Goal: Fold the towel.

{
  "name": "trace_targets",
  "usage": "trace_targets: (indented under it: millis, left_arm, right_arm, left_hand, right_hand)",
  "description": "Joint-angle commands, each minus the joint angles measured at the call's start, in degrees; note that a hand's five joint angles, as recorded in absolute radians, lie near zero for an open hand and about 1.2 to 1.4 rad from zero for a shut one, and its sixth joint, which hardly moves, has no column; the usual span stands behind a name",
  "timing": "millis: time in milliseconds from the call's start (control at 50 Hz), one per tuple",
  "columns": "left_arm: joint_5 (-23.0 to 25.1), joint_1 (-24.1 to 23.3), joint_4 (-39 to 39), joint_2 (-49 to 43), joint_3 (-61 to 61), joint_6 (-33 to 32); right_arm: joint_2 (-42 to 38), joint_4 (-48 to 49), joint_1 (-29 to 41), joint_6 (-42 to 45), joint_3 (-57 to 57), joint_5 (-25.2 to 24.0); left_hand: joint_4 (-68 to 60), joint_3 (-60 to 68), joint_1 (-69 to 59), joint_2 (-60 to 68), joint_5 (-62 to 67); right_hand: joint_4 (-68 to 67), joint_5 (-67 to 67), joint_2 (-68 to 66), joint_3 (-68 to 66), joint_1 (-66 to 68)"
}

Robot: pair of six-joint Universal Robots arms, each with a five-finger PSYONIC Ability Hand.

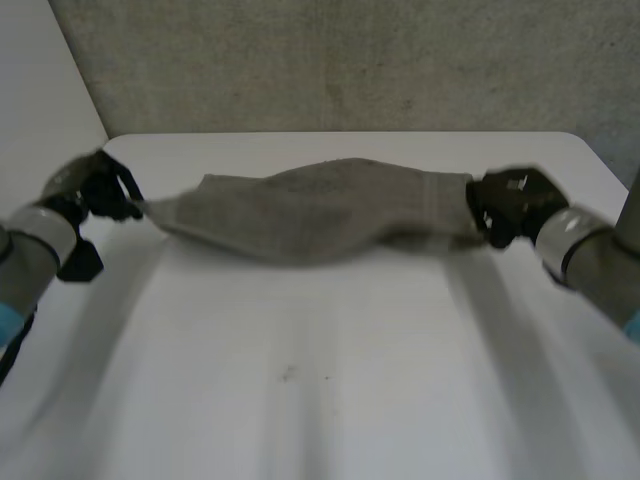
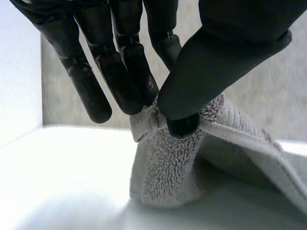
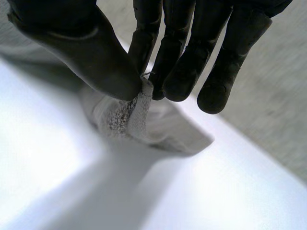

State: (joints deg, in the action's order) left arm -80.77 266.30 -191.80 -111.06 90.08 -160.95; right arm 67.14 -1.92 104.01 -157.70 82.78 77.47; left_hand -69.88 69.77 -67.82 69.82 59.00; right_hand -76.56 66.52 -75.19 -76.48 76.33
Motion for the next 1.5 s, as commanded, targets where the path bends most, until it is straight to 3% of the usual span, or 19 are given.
trace_targets:
  millis: [20,220,320,360,400,560,800,920,1120,1160,1180,1200,1220,1240,1380,1500]
  left_arm:
    - [2.72,2.03,-3.05,1.89,10.18,-6.64]
    - [4.57,5.73,-4.54,5.68,15.03,-7.36]
    - [4.48,5.99,-4.63,5.68,15.21,-7.18]
    - [4.57,5.99,-4.63,5.59,15.12,-7.18]
    - [4.57,6.08,-4.63,5.59,15.12,-7.18]
    - [4.48,6.08,-4.72,5.59,14.77,-7.09]
    - [4.57,6.25,-4.72,5.68,14.68,-7.09]
    - [4.57,6.25,-4.72,5.68,14.59,-7.09]
    - [4.57,6.25,-4.72,5.68,14.33,-7.09]
    - [4.48,6.25,-4.72,5.68,14.33,-7.18]
    - [4.48,6.25,-4.72,5.68,14.33,-7.18]
    - [4.48,6.25,-4.72,5.68,14.42,-7.18]
    - [4.48,6.25,-4.72,5.68,14.42,-7.18]
    - [4.48,6.17,-4.72,5.68,14.42,-7.18]
    - [4.48,5.99,-4.63,5.77,14.77,-7.36]
    - [4.48,5.99,-3.58,8.84,15.47,-7.8]
  right_arm:
    - [-0.79,2.97,-0.03,5.99,11.07,0.67]
    - [4.05,6.22,-0.03,4.5,17.67,0.58]
    - [2.82,8.68,0.05,4.68,18.73,0.85]
    - [1.42,8.95,0.23,5.12,18.9,1.02]
    - [0.89,9.21,0.32,5.29,18.99,1.02]
    - [-0.25,12.46,0.41,6.44,19.7,1.11]
    - [0.19,13.17,0.67,9.52,21.45,2.16]
    - [-0.95,13.52,0.85,6.89,21.02,4.88]
    - [-4.65,15.01,0.93,3.71,18.38,5.06]
    - [-5.26,15.19,0.93,3.02,17.33,5.15]
    - [-5.26,15.19,0.93,3.01,17.32,5.15]
    - [-5.26,15.36,0.93,2.05,16.8,5.33]
    - [-5.26,15.36,0.93,2.04,16.8,5.33]
    - [-4.92,15.54,0.85,0.91,16.36,5.59]
    - [0.98,15.8,0.14,-1.56,16.0,8.32]
    - [7.74,12.99,-1.79,2.13,16.53,7.79]
  left_hand:
    - [-10.12,10.23,-12.18,10.18,11.0]
    - [-10.12,10.23,-12.18,10.18,11.0]
    - [-10.12,10.23,-12.18,10.18,11.0]
    - [-10.12,10.23,-12.18,10.18,11.0]
    - [-10.12,10.23,-12.18,10.18,11.0]
    - [-10.12,10.23,-12.18,10.18,11.0]
    - [-10.12,10.23,-12.18,10.18,11.0]
    - [-10.12,10.23,-12.18,10.18,11.0]
    - [-10.12,10.23,-12.18,10.18,11.0]
    - [-10.12,10.23,-12.18,10.18,11.0]
    - [-10.12,10.23,-12.18,10.18,11.0]
    - [-10.12,10.23,-12.18,10.18,11.0]
    - [-10.12,10.23,-12.18,10.18,11.0]
    - [-10.12,10.23,-12.18,10.18,11.0]
    - [-10.12,10.23,-12.18,10.18,11.0]
    - [-10.12,10.23,-12.18,10.18,11.0]
  right_hand:
    - [-3.44,3.48,-4.81,-3.52,3.67]
    - [-3.44,3.48,-4.81,-3.52,3.67]
    - [13.49,-13.45,12.11,13.41,-13.26]
    - [30.42,-30.38,29.04,30.33,-30.18]
    - [34.31,-34.27,32.93,34.23,-34.08]
    - [35.87,-35.83,34.49,35.78,-35.63]
    - [48.65,-48.61,47.27,48.56,-48.42]
    - [45.3,-45.26,43.92,45.21,-45.06]
    - [35.36,-35.32,33.98,35.27,-35.13]
    - [22.84,-22.8,21.46,22.75,-22.6]
    - [22.75,-22.71,21.37,22.66,-22.51]
    - [11.25,-11.21,9.88,11.17,-11.02]
    - [11.14,-11.1,9.76,11.05,-10.91]
    - [-3.29,3.33,-4.67,-3.38,3.52]
    - [-3.44,3.48,-4.81,-3.52,3.67]
    - [-3.44,3.48,-4.81,-3.52,3.67]
